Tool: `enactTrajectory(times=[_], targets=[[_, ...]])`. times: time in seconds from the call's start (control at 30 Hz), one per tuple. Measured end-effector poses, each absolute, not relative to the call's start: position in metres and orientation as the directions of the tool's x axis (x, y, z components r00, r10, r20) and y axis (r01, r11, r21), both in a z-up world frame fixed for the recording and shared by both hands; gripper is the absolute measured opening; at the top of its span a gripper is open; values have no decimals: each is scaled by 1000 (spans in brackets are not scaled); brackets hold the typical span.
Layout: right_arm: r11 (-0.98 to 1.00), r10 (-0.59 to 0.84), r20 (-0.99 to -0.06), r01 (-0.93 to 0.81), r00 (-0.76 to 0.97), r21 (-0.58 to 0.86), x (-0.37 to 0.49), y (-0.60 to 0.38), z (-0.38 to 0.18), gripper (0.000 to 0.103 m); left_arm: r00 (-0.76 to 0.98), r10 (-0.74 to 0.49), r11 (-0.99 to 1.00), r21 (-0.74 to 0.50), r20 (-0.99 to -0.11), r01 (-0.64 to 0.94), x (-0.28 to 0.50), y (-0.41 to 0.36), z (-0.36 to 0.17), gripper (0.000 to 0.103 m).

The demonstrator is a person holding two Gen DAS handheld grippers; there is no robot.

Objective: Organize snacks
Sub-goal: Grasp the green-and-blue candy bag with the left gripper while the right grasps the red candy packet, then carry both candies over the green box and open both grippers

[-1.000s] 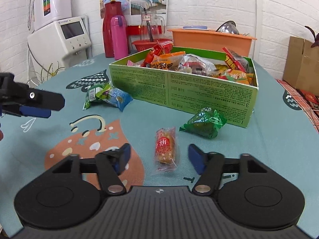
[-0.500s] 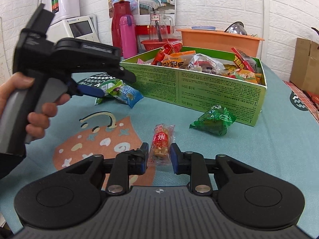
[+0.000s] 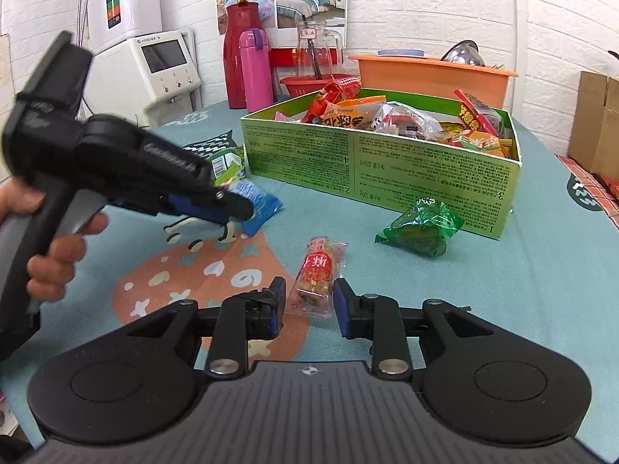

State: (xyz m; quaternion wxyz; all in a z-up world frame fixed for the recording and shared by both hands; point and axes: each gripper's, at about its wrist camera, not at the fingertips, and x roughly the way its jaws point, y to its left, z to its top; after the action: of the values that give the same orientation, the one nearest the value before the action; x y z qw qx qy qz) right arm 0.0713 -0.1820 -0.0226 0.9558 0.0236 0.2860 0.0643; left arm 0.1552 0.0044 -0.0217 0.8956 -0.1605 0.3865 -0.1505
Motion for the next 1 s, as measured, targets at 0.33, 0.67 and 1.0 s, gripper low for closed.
enactTrajectory(times=[0.33,0.67,1.0], targets=[[991,132,-545,-105,828,82,72,-183,-23,60,676,-309,944,-300,-669,134,175,-6,-14,103],[992,129,-561,-102,818,81,82,-181,-26,64,667,-302,951,-262,-681,163,173,-14,-18,103],[992,129,-560,-103,818,79,87,-180,-26,64,677,-274,962,-194,-683,194,173,-20,-19,83]])
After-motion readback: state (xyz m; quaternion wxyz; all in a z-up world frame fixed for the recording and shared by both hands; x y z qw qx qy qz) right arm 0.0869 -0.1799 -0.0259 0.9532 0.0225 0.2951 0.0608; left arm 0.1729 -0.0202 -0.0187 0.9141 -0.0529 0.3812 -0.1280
